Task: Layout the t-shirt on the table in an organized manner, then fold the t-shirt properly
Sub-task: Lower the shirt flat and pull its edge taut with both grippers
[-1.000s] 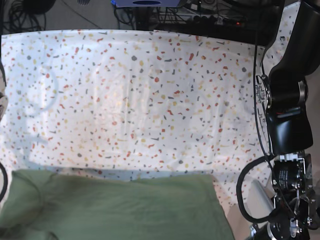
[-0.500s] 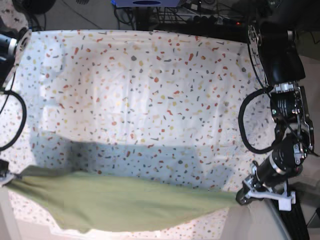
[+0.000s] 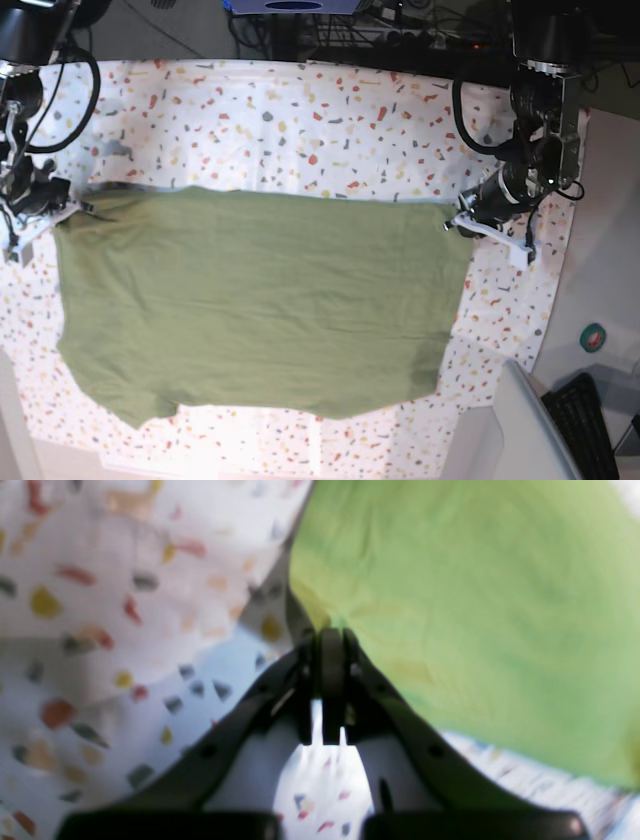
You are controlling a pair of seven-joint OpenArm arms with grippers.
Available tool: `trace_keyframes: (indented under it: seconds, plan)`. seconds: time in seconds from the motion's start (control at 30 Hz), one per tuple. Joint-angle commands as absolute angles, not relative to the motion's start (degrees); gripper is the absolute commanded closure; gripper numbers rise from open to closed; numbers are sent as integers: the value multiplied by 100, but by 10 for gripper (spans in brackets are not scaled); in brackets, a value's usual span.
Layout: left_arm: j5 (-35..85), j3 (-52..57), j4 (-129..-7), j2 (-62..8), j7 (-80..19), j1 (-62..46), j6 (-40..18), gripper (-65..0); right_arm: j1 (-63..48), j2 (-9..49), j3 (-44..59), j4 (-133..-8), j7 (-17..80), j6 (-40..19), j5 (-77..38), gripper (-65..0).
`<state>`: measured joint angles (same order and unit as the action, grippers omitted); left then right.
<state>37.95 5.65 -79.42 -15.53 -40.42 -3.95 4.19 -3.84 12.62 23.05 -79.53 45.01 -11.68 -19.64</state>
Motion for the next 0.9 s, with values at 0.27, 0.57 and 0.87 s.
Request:
trace_keyframes:
  seconds: [0.27,0.57,0.87]
  plan:
    - [3626,505,-8048,-1596,-3503,-444,356,0,479,1543,2290,-7046,4022,-1165,-2000,0]
    - [3618,470,-7626,-1587,-3503,57,356,0,1921,1578,2281,-5393,4286,-1165,-1886,0]
    - [3618,462,-7336,-1587,-3521,391,356,0,2633,1516,2334,-5042,4171,-1165,-919,-366]
